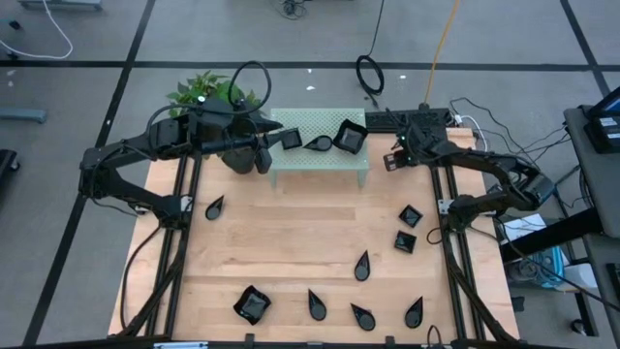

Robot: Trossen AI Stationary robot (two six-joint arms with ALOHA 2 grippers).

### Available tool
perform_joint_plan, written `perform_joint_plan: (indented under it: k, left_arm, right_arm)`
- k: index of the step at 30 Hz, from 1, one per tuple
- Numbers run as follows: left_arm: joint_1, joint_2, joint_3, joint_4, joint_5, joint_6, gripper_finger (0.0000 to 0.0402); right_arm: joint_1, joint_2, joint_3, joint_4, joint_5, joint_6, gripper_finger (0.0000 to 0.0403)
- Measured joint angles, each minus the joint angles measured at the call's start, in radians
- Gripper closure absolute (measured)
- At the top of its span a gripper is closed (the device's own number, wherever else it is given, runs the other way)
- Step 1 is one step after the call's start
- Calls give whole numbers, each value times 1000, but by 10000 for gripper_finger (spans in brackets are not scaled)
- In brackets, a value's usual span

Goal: Pick & Place Mini shaped plates
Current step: Stack the square plate on top of the other square plate on the shelf

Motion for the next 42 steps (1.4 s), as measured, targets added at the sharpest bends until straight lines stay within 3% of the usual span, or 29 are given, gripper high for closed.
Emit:
perform_joint_plan:
  k: [17,23,32,36,42]
  left_arm:
    - [0,0,0,2,0,6,282]
    - [0,0,0,5,0,6,282]
    - [0,0,0,17,0,-16,282]
    - [0,0,0,17,0,-27,282]
    - [-1,0,0,16,0,-32,282]
  right_arm:
    - [0,2,-50,65,47,16,282]
    - [0,74,-51,69,24,33,282]
    - [27,105,-48,112,79,31,283]
    - [27,105,-48,108,81,29,311]
    - [27,104,-47,96,82,49,393]
